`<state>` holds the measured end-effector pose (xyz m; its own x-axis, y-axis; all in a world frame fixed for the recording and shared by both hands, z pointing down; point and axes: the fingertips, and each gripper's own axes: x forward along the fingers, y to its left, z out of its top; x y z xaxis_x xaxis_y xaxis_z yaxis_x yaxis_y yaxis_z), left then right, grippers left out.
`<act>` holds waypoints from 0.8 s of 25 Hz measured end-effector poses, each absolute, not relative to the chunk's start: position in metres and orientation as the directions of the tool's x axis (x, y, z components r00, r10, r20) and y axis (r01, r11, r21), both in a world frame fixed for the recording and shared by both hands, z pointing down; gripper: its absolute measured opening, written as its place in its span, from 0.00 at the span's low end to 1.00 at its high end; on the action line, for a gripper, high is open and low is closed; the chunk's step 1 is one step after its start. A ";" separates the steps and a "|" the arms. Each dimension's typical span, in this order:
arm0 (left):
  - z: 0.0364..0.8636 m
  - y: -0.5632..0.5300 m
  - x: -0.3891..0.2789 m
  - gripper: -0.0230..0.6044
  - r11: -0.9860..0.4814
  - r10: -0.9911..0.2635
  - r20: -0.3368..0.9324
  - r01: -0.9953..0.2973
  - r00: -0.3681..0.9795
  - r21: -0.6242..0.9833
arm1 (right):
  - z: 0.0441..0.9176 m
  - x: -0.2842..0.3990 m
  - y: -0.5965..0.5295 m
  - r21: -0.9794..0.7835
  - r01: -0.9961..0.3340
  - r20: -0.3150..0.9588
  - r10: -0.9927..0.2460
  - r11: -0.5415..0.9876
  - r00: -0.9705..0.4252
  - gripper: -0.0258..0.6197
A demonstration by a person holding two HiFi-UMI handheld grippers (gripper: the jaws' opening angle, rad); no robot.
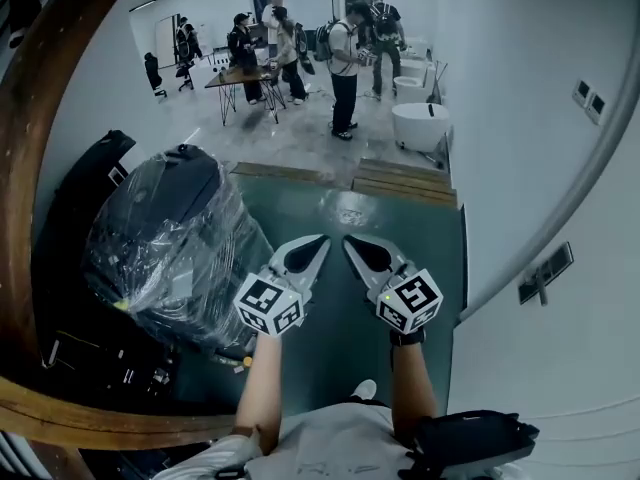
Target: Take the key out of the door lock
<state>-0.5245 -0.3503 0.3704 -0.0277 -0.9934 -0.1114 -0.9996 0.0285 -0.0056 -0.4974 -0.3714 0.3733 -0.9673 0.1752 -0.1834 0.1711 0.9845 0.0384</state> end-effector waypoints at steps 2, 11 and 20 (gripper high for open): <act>0.369 -0.382 -0.536 0.05 0.032 -0.994 -0.108 -0.999 -0.029 -0.024 | 0.378 -0.506 -0.409 0.038 0.140 -0.175 0.145 0.989 -0.974 0.05; 0.393 -0.529 -0.559 0.05 -0.071 -0.994 -0.081 -0.997 0.072 -0.012 | 0.407 -0.504 -0.574 -0.039 -0.126 -0.120 -0.130 0.991 -0.984 0.05; 0.399 -0.706 -0.559 0.05 -0.411 -0.910 -0.079 -0.911 0.408 0.033 | 0.418 -0.484 -0.734 -0.095 -0.518 -0.100 -0.526 0.850 -0.845 0.05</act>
